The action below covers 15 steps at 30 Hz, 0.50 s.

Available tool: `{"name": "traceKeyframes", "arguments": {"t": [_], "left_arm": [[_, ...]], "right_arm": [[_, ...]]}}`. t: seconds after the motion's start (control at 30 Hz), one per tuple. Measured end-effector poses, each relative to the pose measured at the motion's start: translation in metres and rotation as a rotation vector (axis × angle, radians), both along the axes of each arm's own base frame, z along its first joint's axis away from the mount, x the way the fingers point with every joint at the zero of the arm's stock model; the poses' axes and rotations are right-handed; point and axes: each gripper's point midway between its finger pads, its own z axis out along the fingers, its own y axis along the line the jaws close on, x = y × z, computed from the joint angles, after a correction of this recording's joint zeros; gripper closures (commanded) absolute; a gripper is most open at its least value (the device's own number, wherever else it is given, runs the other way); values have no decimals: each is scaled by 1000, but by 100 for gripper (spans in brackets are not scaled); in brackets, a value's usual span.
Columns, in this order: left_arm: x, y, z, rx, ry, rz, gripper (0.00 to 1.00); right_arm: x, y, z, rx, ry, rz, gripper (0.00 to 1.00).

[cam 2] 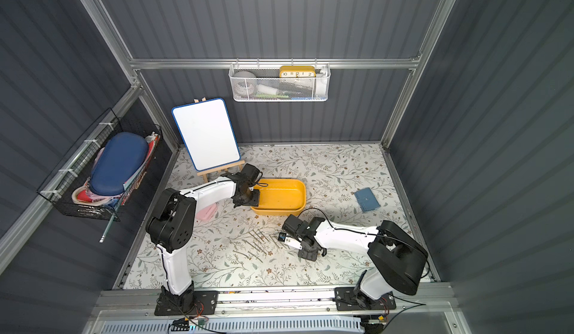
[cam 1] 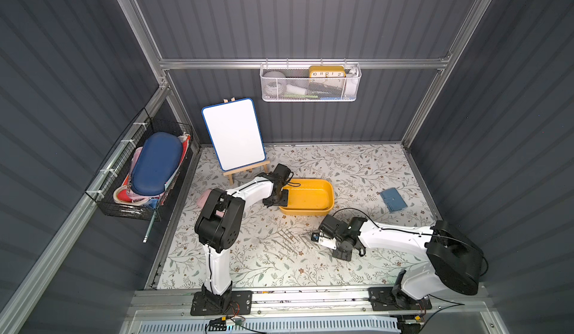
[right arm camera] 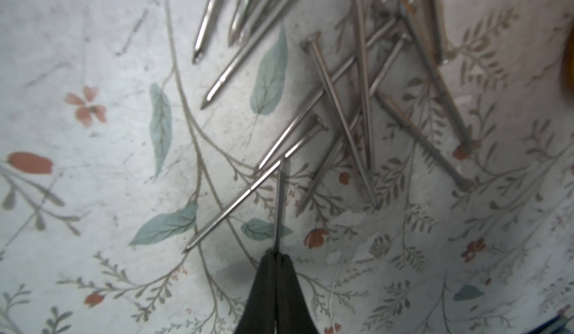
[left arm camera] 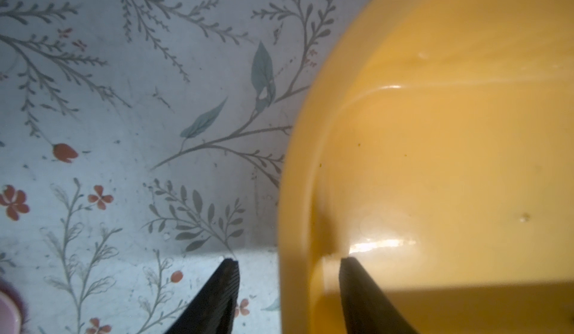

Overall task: Put the nails on the desktop into the storage box
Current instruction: Pick up the nail from the center of the board.

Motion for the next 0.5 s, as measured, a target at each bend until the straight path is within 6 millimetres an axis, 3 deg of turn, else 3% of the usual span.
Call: {"name": "traceKeyframes", "arguments": {"t": [0.13, 0.5], "left_arm": [[0, 0, 0, -2, 1, -3, 42], [-3, -7, 5, -47, 11, -13, 42]], "right_arm": [[-2, 0, 17, 39, -19, -8, 100], [3, 12, 87, 283, -161, -52, 100]]}}
